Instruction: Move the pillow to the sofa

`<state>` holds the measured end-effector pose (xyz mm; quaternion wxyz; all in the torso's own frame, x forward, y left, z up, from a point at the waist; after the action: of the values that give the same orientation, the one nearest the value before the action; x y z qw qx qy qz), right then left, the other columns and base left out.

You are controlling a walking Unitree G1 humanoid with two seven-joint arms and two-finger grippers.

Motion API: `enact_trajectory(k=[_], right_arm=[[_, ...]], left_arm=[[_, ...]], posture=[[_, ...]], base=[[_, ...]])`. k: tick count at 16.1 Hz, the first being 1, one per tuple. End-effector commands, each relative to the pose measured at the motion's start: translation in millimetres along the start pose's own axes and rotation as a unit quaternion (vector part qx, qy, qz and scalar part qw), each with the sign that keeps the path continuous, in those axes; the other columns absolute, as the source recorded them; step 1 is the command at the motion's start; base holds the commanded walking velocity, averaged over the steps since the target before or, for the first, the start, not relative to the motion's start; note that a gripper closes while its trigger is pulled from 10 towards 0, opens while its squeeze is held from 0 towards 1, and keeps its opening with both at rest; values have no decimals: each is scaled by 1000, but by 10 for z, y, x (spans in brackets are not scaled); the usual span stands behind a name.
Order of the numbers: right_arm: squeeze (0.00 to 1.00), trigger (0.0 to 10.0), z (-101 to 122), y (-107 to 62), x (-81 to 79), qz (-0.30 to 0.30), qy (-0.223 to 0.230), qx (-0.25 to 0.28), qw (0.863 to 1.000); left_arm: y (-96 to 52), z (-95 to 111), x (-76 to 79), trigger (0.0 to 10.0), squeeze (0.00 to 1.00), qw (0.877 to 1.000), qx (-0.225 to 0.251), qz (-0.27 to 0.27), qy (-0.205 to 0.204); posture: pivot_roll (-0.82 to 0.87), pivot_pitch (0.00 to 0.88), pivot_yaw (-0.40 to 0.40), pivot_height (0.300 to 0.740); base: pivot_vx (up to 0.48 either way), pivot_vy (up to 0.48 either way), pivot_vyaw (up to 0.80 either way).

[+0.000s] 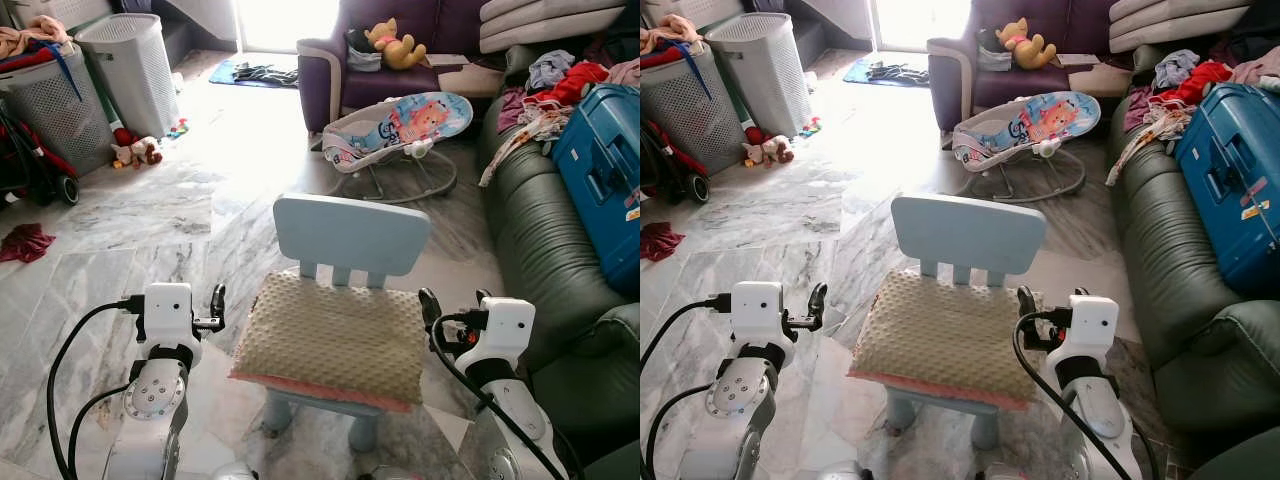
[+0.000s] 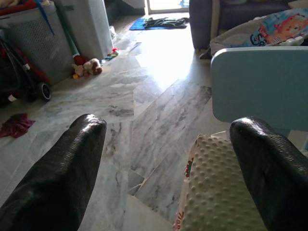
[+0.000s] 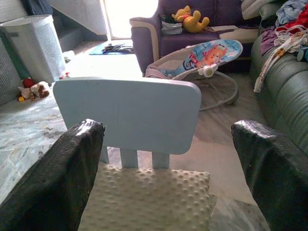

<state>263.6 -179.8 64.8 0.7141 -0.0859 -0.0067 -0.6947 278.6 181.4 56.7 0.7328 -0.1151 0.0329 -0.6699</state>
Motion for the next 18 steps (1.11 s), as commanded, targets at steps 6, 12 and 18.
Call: enact_trajectory(k=[6, 12, 18], right_arm=[[0, 10000, -2, -3, -9, 4, 0, -1, 1000], [0, 10000, -2, -8, -12, 5, -1, -2, 1000], [0, 10000, 11, -20, -38, 6, -1, 0, 1000]], left_arm=[[-9, 20, -17, 10000, 0, 1000, 3, 2, 1], [-15, 17, -3, 10000, 0, 1000, 3, 1, 0], [-27, 24, -23, 10000, 0, 1000, 3, 2, 1]], posture=[[-21, 0, 8, 740], [-24, 0, 9, 740], [-22, 0, 16, 740]], base=[[0, 0, 0], [0, 0, 0], [0, 0, 0]])
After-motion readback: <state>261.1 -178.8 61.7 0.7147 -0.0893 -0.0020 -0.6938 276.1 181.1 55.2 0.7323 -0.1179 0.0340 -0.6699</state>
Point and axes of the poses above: a point about 5 cm out from each wrist's last joint towards the gripper, its own y axis pointing out of the wrist towards the gripper, its own z axis along the axis of the wrist's last joint, x = y × z, the point moved 5 cm from there along y, pointing out of the wrist towards the gripper, and after that the axes turned 12 degrees about -y, right-handed, at the moved point
